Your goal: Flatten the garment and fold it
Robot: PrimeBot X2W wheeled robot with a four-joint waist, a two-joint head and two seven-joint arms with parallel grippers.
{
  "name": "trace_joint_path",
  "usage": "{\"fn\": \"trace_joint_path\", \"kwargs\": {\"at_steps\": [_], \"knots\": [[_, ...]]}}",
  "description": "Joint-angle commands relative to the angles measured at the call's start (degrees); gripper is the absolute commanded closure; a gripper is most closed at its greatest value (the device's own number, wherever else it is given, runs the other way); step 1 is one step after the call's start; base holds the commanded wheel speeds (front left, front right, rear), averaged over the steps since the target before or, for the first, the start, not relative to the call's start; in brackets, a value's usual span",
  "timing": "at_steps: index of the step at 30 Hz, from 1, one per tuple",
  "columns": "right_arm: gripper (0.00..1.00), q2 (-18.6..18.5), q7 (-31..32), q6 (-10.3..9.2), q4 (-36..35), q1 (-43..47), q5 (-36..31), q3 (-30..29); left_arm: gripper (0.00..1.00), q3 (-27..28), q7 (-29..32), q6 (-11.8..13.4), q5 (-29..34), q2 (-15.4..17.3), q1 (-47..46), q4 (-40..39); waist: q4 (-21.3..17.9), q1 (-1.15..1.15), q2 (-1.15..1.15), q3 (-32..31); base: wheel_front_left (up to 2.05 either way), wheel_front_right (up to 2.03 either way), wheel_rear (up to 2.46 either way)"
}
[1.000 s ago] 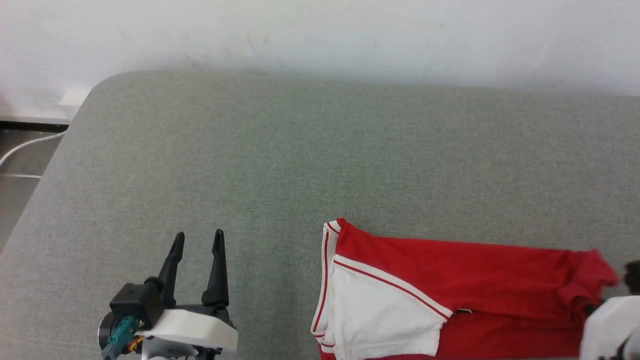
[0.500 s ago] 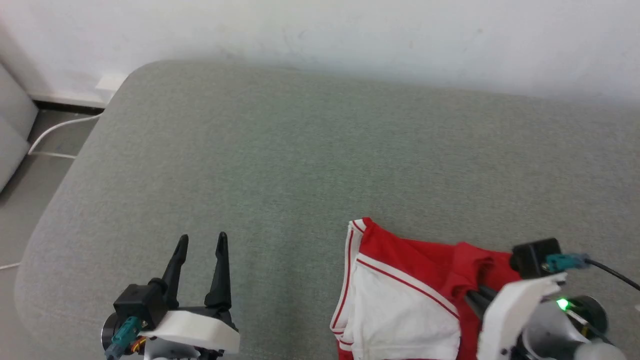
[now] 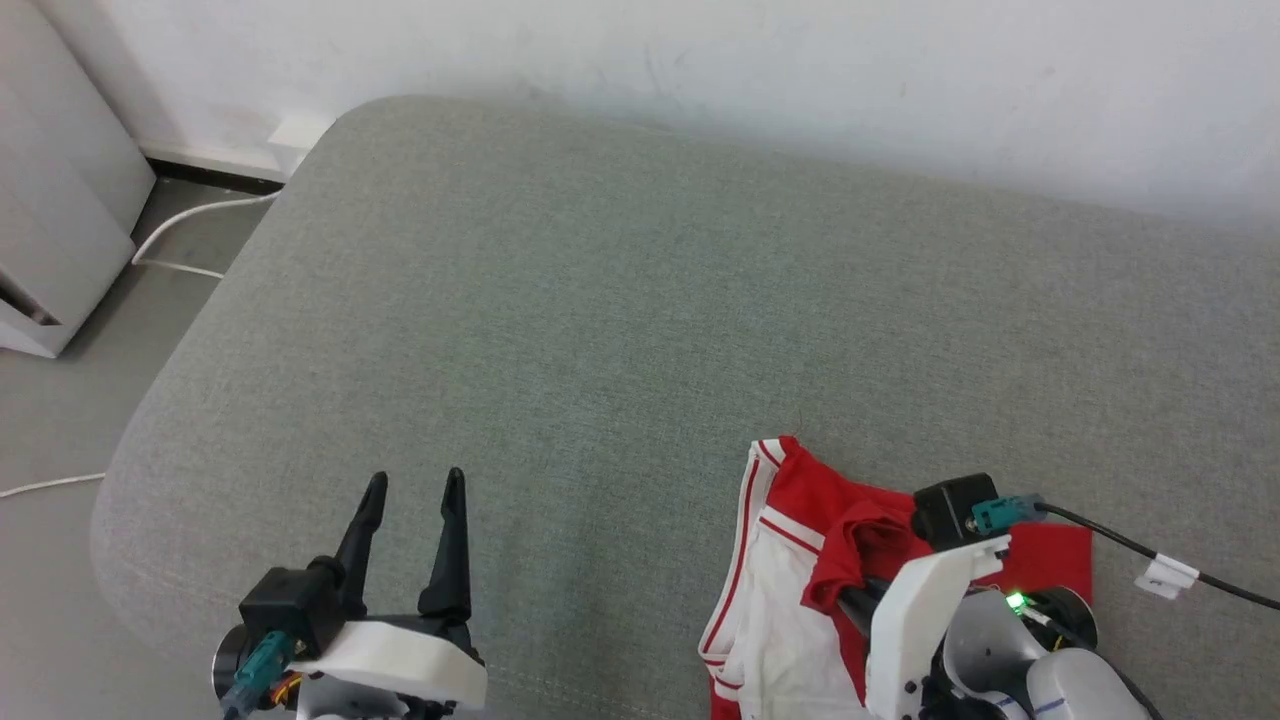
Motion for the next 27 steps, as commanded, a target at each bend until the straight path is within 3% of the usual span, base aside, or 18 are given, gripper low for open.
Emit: {"fn": "trace_joint_path", "kwargs": {"at_steps": [1, 7, 12, 20, 27], "knots": [[0.0, 0.15, -0.85, -0.05, 1.57, -1.29, 1.25, 0.05, 0.0, -0.02, -0.27, -0.34, -0.13, -0.23, -0.93, 0.17, 0.06, 0.0, 0.01, -0.01, 0.0, 0.0, 0.0], [0.0, 0.22, -4.88, -0.05, 4.26, -3.46, 8.53, 7.3, 0.0, -0.02, -0.27, 0.17, -0.23, -0.23, -0.68, 0.04, -0.66, 0.0, 0.01, -0.16, 0.0, 0.0, 0.0], [0.0, -0.35, -8.05, -0.05, 4.26, -5.76, 5.6, 8.44, 0.0, 0.08, -0.27, 0.25, -0.18, -0.23, -0.4, 0.16, -1.98, 0.0, 0.01, -0.79, 0.0, 0.0, 0.0], [0.0, -10.83, -19.44, -0.05, 1.77, -12.21, -7.43, 7.85, 0.0, 0.1, -0.27, 0.06, 0.26, -0.23, 0.14, -0.87, -5.73, 0.0, 0.01, -2.3, 0.0, 0.0, 0.0], [0.0, -16.54, -30.73, -0.05, 1.05, -13.13, -15.63, -0.84, 0.0, 0.29, -0.27, 0.16, 0.69, -0.23, 0.81, -2.6, -9.21, 0.0, 0.01, -3.09, 0.0, 0.0, 0.0]]}}
